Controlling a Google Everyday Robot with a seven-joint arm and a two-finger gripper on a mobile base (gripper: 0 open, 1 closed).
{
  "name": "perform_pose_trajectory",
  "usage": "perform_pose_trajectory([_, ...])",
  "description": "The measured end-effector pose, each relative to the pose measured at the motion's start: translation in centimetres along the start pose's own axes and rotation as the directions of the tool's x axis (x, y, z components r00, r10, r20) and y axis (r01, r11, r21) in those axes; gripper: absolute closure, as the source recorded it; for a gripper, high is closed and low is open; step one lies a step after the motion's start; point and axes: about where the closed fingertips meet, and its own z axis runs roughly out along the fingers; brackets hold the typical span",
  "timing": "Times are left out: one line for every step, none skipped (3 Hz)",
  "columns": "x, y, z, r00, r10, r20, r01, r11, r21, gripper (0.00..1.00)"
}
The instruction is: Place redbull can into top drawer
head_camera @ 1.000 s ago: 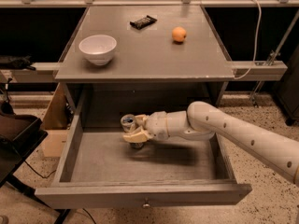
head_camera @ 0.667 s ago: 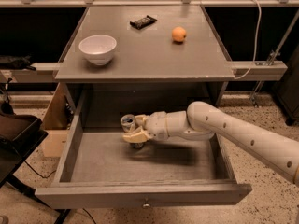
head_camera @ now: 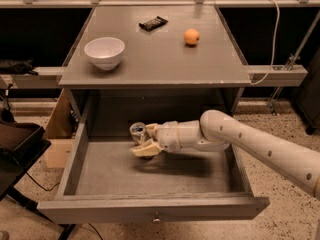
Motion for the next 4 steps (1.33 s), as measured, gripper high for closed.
perform_pose_trajectory([0.0, 0.0, 0.0, 1.0, 0.0, 0.0, 0.0, 1.0, 0.0, 0.0])
perform_pose_trajectory([0.0, 0.0, 0.0, 1.0, 0.0, 0.0, 0.0, 1.0, 0.0, 0.0])
perform_pose_trajectory([-0.5, 0.5, 0.7, 1.0, -0.024, -0.003, 0.024, 0.9987, -0.045, 0.0])
perform_pose_trajectory([-2.3, 1.6, 0.0, 0.997, -0.077, -0.006, 0.076, 0.9905, -0.114, 0.0])
